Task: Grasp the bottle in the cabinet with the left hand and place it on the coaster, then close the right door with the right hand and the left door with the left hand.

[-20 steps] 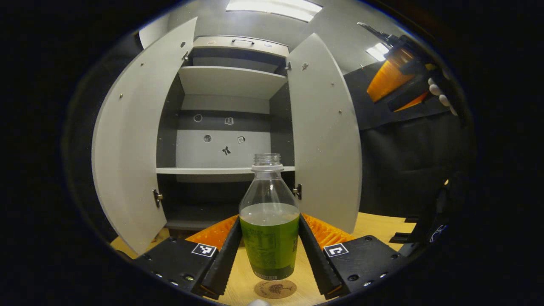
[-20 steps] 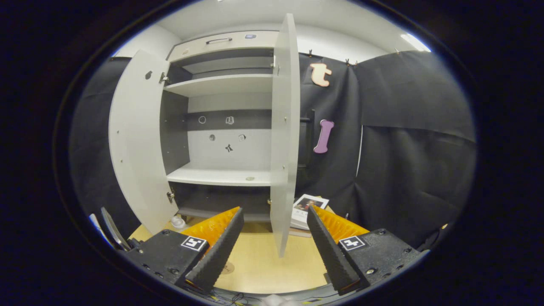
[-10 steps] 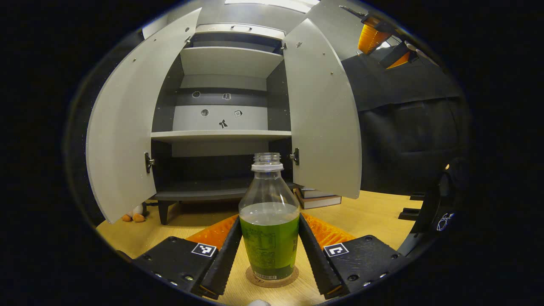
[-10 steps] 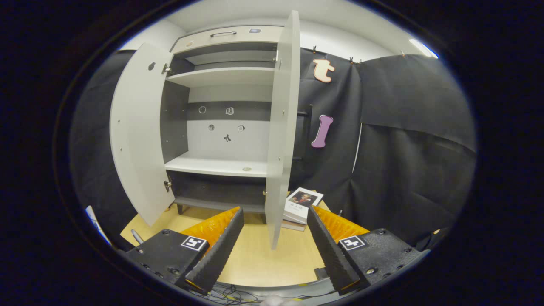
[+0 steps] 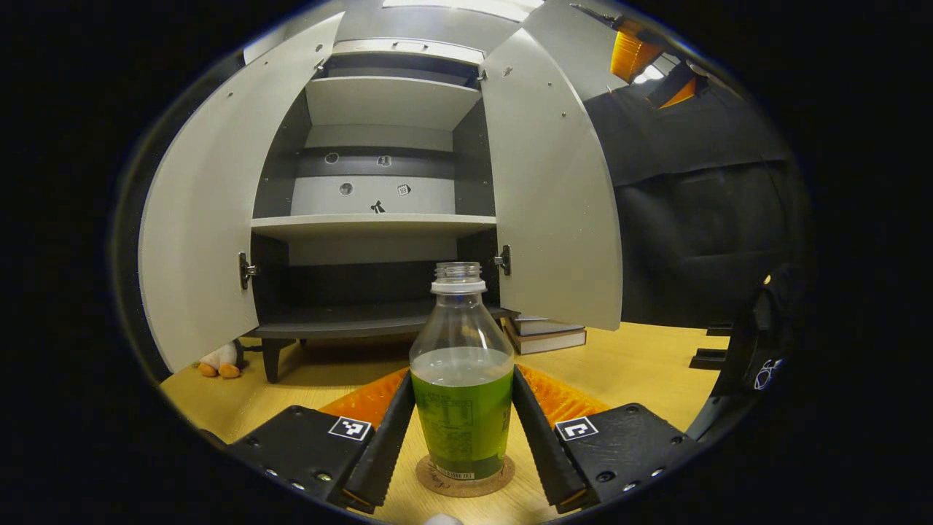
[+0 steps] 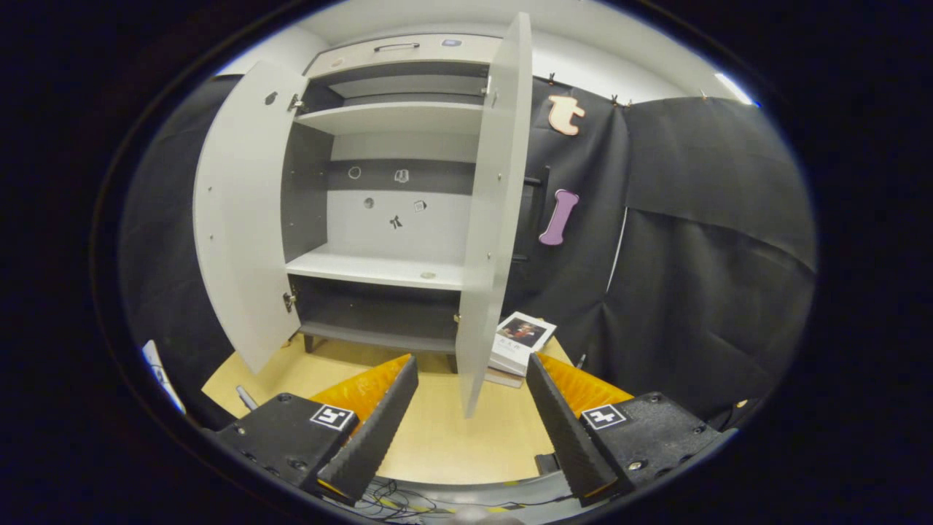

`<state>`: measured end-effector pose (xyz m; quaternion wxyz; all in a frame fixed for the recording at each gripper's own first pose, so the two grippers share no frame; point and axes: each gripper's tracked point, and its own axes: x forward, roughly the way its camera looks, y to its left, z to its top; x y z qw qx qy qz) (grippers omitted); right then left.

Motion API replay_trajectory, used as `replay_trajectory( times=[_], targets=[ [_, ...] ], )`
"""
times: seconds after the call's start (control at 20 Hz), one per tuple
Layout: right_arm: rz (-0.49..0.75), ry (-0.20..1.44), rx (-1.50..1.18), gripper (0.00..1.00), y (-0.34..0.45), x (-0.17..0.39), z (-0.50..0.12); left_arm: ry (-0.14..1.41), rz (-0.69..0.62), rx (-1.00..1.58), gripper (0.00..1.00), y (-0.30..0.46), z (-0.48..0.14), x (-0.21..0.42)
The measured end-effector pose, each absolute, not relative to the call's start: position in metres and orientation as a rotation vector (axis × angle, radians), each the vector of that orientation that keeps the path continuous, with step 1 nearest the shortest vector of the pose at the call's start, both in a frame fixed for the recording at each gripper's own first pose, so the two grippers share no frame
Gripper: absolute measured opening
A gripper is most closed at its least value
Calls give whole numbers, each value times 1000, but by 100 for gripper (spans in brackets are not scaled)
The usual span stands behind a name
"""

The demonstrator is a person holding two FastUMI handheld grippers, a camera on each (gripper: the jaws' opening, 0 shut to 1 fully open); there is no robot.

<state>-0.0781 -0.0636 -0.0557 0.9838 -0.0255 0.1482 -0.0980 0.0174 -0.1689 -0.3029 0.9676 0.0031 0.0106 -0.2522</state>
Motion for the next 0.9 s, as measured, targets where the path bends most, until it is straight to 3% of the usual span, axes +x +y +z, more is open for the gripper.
replay_trajectory(
  times=[0.35, 0.4, 0.5, 0.9],
  targets=[
    [-183, 305, -43, 99, -61, -79, -57, 52, -487, -11, 80, -160, -302, 18],
    [-184, 301, -38, 98, -62, -79, -56, 59, -470, -6, 88, -155, -298, 19],
    [-185, 298, -33, 99, -62, -78, -57, 45, -459, 10, 96, -150, -286, 20],
    [-193, 269, -20, 99, -68, -72, -56, 34, -419, -68, 96, -136, -201, 4]
  ],
)
